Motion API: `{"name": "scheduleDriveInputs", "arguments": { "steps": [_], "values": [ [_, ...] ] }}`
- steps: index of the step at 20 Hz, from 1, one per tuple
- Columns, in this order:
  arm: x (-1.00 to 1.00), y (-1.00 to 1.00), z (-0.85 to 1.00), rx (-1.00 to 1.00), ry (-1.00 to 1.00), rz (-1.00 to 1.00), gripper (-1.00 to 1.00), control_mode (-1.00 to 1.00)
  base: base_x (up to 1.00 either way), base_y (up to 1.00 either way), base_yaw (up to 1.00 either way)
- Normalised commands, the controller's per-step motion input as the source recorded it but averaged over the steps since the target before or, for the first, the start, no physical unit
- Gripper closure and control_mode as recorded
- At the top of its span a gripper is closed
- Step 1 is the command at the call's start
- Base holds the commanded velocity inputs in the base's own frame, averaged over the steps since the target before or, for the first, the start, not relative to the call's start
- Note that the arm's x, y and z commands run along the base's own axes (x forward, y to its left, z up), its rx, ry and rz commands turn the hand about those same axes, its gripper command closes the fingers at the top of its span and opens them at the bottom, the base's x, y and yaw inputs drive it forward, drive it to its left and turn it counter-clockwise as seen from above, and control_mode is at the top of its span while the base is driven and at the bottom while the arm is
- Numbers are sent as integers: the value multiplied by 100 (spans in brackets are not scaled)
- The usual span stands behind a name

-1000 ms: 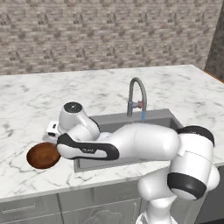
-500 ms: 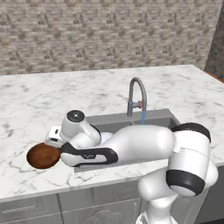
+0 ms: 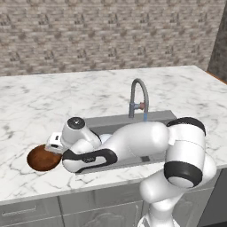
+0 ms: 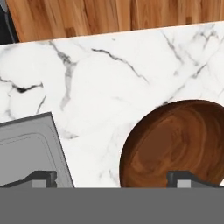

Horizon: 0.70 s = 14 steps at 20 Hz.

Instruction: Rinse each bowl for a few seconds and place them down in the sink or on the counter.

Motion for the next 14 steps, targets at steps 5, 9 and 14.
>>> {"name": "scheduleDriveInputs", "arguments": {
  "steps": [5, 9, 14],
  "values": [
    [1, 6, -25, 0, 0, 0, -100, -100, 0, 0, 0],
    [10, 6, -27, 0, 0, 0, -100, -100, 0, 0, 0],
    [18, 18, -22, 0, 0, 0, -100, -100, 0, 0, 0]
  ]
}}
